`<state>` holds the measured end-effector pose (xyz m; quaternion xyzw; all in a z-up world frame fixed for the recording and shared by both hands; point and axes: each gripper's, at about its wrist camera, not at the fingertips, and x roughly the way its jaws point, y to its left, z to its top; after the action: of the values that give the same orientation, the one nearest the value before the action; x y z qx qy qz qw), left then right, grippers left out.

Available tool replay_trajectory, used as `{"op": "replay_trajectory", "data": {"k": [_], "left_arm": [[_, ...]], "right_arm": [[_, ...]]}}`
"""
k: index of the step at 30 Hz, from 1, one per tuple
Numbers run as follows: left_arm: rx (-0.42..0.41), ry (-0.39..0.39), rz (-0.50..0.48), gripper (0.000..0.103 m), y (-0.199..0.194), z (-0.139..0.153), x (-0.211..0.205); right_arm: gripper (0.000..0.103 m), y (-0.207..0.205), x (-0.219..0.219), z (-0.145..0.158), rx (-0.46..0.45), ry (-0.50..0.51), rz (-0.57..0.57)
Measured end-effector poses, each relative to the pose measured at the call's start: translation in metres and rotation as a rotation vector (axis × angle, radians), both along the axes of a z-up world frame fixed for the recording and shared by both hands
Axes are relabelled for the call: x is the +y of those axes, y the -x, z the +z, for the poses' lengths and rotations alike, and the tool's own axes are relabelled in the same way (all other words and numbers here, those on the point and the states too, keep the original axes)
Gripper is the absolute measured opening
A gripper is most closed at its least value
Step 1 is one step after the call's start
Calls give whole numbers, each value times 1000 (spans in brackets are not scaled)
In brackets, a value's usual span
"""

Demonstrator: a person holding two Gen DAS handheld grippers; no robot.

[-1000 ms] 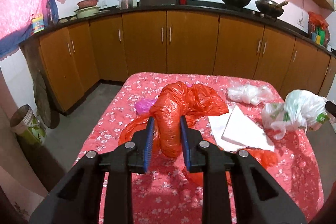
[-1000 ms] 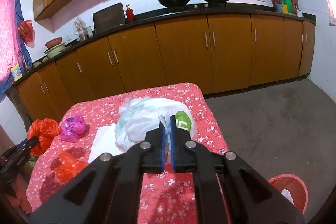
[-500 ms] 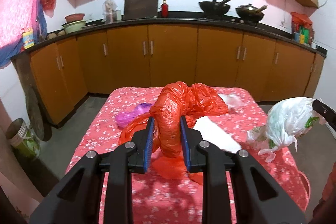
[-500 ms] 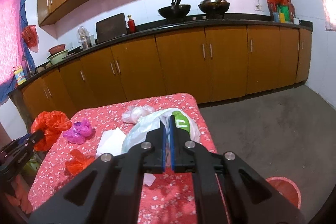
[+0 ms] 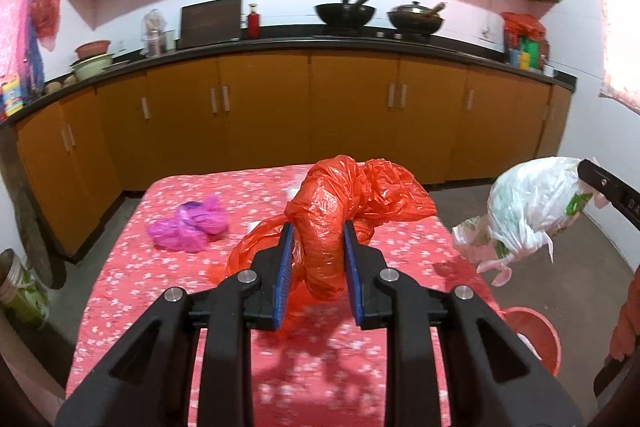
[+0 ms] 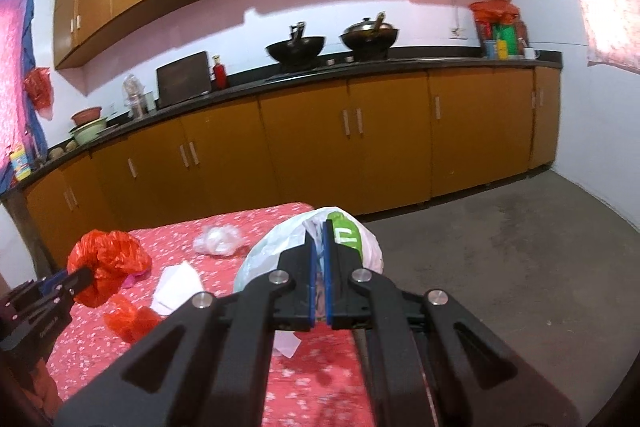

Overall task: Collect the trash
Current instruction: 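Lift the red bag with the left tool while the right tool lifts the clear bag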

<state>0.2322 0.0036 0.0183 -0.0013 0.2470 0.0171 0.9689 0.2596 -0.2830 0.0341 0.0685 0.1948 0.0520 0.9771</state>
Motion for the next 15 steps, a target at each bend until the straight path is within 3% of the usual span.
{"op": "replay_trajectory", "data": {"k": [15], "left_arm": [[45, 36, -205, 24, -4, -17, -104]], "right_arm": [[4, 33, -95, -24, 21, 41, -156]]}}
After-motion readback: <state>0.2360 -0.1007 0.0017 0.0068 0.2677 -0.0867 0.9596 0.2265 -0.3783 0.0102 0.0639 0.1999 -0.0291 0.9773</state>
